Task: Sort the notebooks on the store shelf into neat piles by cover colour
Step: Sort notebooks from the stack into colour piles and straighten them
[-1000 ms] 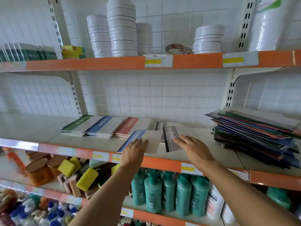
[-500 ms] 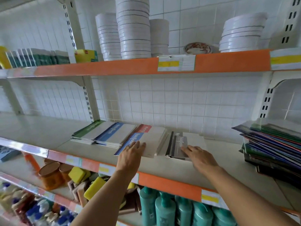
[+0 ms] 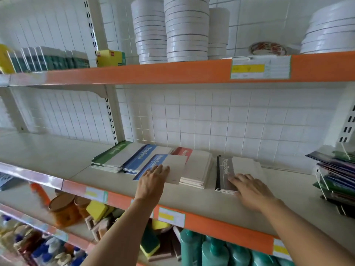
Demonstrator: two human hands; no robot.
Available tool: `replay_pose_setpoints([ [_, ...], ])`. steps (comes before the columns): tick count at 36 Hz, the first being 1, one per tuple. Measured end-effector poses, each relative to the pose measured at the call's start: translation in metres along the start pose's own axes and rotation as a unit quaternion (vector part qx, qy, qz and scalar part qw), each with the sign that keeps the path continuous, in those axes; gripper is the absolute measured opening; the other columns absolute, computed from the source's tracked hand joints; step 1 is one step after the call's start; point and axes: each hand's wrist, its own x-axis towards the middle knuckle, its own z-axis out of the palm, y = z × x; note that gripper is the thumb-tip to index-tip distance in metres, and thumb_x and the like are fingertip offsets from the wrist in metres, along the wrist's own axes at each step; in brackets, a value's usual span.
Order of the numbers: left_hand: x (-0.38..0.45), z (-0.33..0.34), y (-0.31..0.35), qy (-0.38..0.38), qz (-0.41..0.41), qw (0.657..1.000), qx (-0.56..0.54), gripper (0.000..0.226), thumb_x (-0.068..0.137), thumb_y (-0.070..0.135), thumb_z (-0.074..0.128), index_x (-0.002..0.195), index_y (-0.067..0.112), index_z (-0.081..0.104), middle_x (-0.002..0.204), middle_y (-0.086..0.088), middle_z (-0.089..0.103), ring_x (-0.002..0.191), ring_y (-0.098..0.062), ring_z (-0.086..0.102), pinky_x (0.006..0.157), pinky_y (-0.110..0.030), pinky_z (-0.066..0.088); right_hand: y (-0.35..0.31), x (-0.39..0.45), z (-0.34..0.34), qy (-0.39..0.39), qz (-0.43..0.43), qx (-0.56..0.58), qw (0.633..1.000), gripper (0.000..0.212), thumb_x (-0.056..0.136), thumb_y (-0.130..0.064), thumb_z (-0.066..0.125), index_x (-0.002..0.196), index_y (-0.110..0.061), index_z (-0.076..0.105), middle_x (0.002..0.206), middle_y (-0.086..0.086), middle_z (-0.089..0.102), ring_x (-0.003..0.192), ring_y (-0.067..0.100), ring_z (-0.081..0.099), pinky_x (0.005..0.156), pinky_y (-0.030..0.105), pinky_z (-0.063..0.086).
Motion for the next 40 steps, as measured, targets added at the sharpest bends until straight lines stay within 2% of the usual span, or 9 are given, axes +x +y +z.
replay_pose_setpoints([
  [4, 0.006, 0.012, -0.033, -0.003, 0.023, 1.000, -0.010, 0.056, 0.033, 0.002, 0.092, 0.084, 0.019, 0.075, 0.079, 0.000, 0.072, 0.068, -0.018, 0.071, 0.047, -0.025, 0.052, -0.018, 0.004, 0.004, -0.011, 0.055, 0.012, 0.998, 0.066, 0.091, -0.015, 0.044, 0.151, -0.027, 0.017, 0.153, -0.002, 0.024, 0.136, 0.021, 0.029, 0.106, 0.034, 0.034],
  [13, 0.019, 0.043, -0.092, 0.014, 0.078, 0.997, 0.002, 0.041, 0.049, 0.007, 0.087, 0.087, 0.018, 0.076, 0.085, -0.001, 0.074, 0.077, -0.021, 0.072, 0.057, -0.027, 0.056, -0.048, 0.012, 0.001, -0.023, 0.165, 0.100, 0.981, 0.054, 0.100, -0.040, 0.034, 0.150, -0.024, 0.021, 0.156, -0.001, 0.023, 0.139, 0.020, 0.029, 0.107, 0.033, 0.033],
  [15, 0.021, 0.051, -0.104, 0.023, 0.099, 0.995, -0.003, 0.025, 0.070, 0.007, 0.059, 0.087, 0.015, 0.075, 0.084, -0.004, 0.073, 0.078, -0.022, 0.072, 0.059, -0.029, 0.056, -0.052, 0.015, -0.002, -0.024, 0.184, 0.106, 0.977, 0.048, 0.099, -0.050, 0.031, 0.140, -0.024, 0.037, 0.147, 0.000, 0.037, 0.131, 0.021, 0.040, 0.100, 0.033, 0.038],
  [17, 0.022, 0.057, -0.114, -0.006, 0.098, 0.995, -0.006, 0.041, 0.072, 0.009, 0.037, 0.086, 0.014, 0.075, 0.085, -0.006, 0.073, 0.078, -0.023, 0.072, 0.061, -0.031, 0.057, -0.056, 0.019, -0.004, -0.017, 0.198, 0.099, 0.975, 0.046, 0.096, -0.060, 0.029, 0.116, -0.025, 0.051, 0.128, -0.001, 0.053, 0.115, 0.022, 0.051, 0.088, 0.033, 0.042],
  [23, 0.027, 0.060, -0.131, -0.013, 0.069, 0.997, -0.006, 0.040, 0.071, 0.005, 0.041, 0.089, 0.014, 0.075, 0.089, -0.006, 0.074, 0.083, -0.025, 0.072, 0.064, -0.034, 0.057, -0.064, 0.032, 0.000, 0.024, 0.243, 0.053, 0.968, 0.048, 0.091, -0.069, 0.025, 0.093, -0.026, 0.047, 0.109, -0.003, 0.062, 0.106, 0.022, 0.054, 0.082, 0.034, 0.043],
  [27, 0.026, 0.062, -0.125, -0.088, 0.039, 0.992, -0.076, 0.057, 0.084, -0.005, 0.048, 0.138, 0.014, 0.048, 0.142, -0.008, 0.049, 0.135, -0.026, 0.042, 0.107, -0.037, 0.036, -0.067, 0.033, 0.003, 0.036, 0.254, 0.058, 0.965, 0.052, 0.091, -0.068, 0.028, 0.106, -0.025, 0.051, 0.111, -0.002, 0.061, 0.109, 0.022, 0.053, 0.082, 0.034, 0.043],
  [33, 0.032, 0.065, -0.123, -0.139, 0.040, 0.985, -0.092, 0.065, 0.089, 0.015, 0.043, 0.150, 0.024, 0.022, 0.157, -0.001, 0.021, 0.146, -0.019, 0.014, 0.117, -0.031, 0.014, -0.067, 0.036, 0.008, 0.051, 0.248, 0.059, 0.966, 0.043, 0.091, -0.068, 0.031, 0.093, -0.026, 0.041, 0.111, -0.004, 0.058, 0.108, 0.020, 0.053, 0.078, 0.033, 0.044],
  [37, 0.036, 0.072, -0.128, -0.179, 0.068, 0.980, -0.058, 0.072, 0.092, 0.056, 0.040, 0.151, 0.027, 0.012, 0.160, -0.003, 0.010, 0.147, -0.021, 0.006, 0.119, -0.037, 0.008, -0.067, 0.035, 0.012, 0.055, 0.242, 0.044, 0.968, 0.041, 0.092, -0.065, 0.030, 0.096, -0.026, 0.042, 0.111, -0.004, 0.058, 0.107, 0.019, 0.053, 0.076, 0.032, 0.043],
  [40, 0.041, 0.072, -0.129, -0.195, 0.068, 0.977, -0.059, 0.110, 0.063, 0.091, -0.007, 0.152, 0.028, 0.007, 0.161, -0.004, 0.005, 0.148, -0.022, 0.002, 0.118, -0.038, 0.003, -0.067, 0.036, 0.013, 0.063, 0.246, 0.043, 0.966, 0.044, 0.092, -0.064, 0.031, 0.102, -0.025, 0.048, 0.109, -0.005, 0.058, 0.106, 0.019, 0.054, 0.078, 0.032, 0.046],
])
